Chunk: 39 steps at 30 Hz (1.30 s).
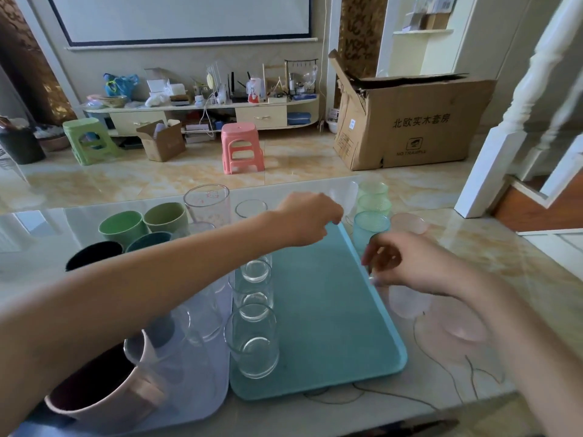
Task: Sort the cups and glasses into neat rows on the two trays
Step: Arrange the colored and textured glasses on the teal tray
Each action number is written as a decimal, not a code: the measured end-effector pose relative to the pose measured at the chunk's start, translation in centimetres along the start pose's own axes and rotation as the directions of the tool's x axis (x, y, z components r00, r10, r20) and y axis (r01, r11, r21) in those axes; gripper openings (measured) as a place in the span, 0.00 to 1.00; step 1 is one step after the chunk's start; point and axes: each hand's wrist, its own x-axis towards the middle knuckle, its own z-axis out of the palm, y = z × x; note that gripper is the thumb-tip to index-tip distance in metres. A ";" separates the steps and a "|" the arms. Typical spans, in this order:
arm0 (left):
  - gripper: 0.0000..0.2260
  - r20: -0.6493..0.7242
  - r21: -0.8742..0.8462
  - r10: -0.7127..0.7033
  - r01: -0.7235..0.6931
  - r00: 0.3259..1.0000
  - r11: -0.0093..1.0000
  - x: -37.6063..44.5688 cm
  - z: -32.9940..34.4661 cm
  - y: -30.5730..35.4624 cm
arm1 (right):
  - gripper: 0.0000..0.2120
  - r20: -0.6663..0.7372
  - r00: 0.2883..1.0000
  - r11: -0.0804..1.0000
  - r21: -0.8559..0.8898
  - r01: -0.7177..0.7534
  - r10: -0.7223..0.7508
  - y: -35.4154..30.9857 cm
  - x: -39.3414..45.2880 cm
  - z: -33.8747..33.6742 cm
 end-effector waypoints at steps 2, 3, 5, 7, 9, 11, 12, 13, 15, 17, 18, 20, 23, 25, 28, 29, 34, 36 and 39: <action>0.16 0.027 0.054 0.182 -0.183 0.983 0.982 2.1 1.1 2.6 | 0.10 -0.141 0.986 0.990 -0.093 -0.107 0.093 1.7 -0.5 -2.4; 0.17 0.041 0.078 0.254 -0.256 0.966 0.963 2.9 1.6 3.7 | 0.09 -0.167 0.975 0.977 -0.131 -0.170 0.147 2.5 -0.7 -3.0; 0.16 0.054 0.108 0.332 -0.336 0.942 0.936 4.5 2.8 5.2 | 0.09 -0.117 0.959 0.938 -0.205 -0.279 0.260 3.5 -0.9 -3.3; 0.15 0.075 0.091 0.342 -0.348 0.937 0.933 5.7 4.0 5.9 | 0.09 -0.023 0.948 0.910 -0.271 -0.313 0.319 4.2 -0.8 -2.7; 0.14 0.109 0.047 0.333 -0.339 0.937 0.940 6.5 4.8 6.1 | 0.06 0.040 0.943 0.907 -0.290 -0.304 0.329 4.3 -0.8 -2.2; 0.13 0.140 0.013 0.326 -0.331 0.935 0.944 6.9 5.5 6.0 | 0.07 0.079 0.940 0.908 -0.295 -0.296 0.332 4.2 -0.7 -1.9; 0.12 0.149 -0.004 0.327 -0.331 0.933 0.944 7.0 5.9 6.0 | 0.08 0.094 0.937 0.904 -0.310 -0.294 0.337 4.1 -0.7 -1.8; 0.12 0.154 -0.014 0.333 -0.335 0.930 0.942 7.1 6.4 6.0 | 0.09 0.105 0.932 0.897 -0.328 -0.298 0.348 4.0 -0.7 -1.6; 0.11 0.146 -0.023 0.345 -0.345 0.927 0.938 7.3 7.9 6.0 | 0.09 0.123 0.919 0.883 -0.351 -0.312 0.374 3.8 -0.5 -1.3; 0.09 0.124 -0.018 0.334 -0.335 0.934 0.942 7.6 9.2 6.3 | 0.10 0.135 0.913 0.874 -0.370 -0.314 0.385 3.8 -0.3 -0.8; 0.08 0.103 -0.016 0.327 -0.328 0.939 0.945 7.7 9.5 6.4 | 0.10 0.142 0.909 0.870 -0.380 -0.315 0.391 3.8 -0.1 -0.6; 0.09 0.064 -0.041 0.327 -0.325 0.943 0.945 7.8 9.6 6.5 | 0.12 0.154 0.903 0.850 -0.429 -0.305 0.402 3.9 0.2 -0.2; 0.09 0.002 -0.100 0.322 -0.320 0.947 0.942 6.8 8.0 6.0 | 0.08 0.189 0.884 0.795 -0.544 -0.268 0.427 3.8 0.8 0.0; 0.09 -0.001 -0.145 0.290 -0.287 0.957 0.947 5.7 6.1 5.3 | 0.06 0.205 0.872 0.767 -0.589 -0.253 0.445 3.7 1.0 0.0; 0.04 0.059 -0.214 0.165 -0.149 0.984 0.965 4.1 2.3 2.7 | 0.09 0.210 0.870 0.765 -0.593 -0.250 0.447 3.8 1.4 0.1; 0.02 0.051 -0.226 0.117 -0.102 0.992 0.969 3.9 1.4 1.3 | 0.09 0.211 0.870 0.767 -0.591 -0.250 0.446 3.8 1.5 0.2; 0.05 0.039 -0.204 -0.111 0.117 0.993 0.972 3.3 1.3 -5.2 | 0.11 0.144 0.921 0.817 -0.524 -0.240 0.363 3.6 1.2 0.7; 0.09 0.081 -0.203 -0.162 0.175 0.983 0.963 3.5 2.7 -6.6 | 0.11 0.130 0.925 0.850 -0.456 -0.264 0.357 3.6 1.1 0.7; 0.11 0.107 -0.158 -0.205 0.220 0.973 0.962 4.1 4.6 -7.4 | 0.07 0.127 0.922 0.866 -0.410 -0.287 0.366 3.5 1.3 0.5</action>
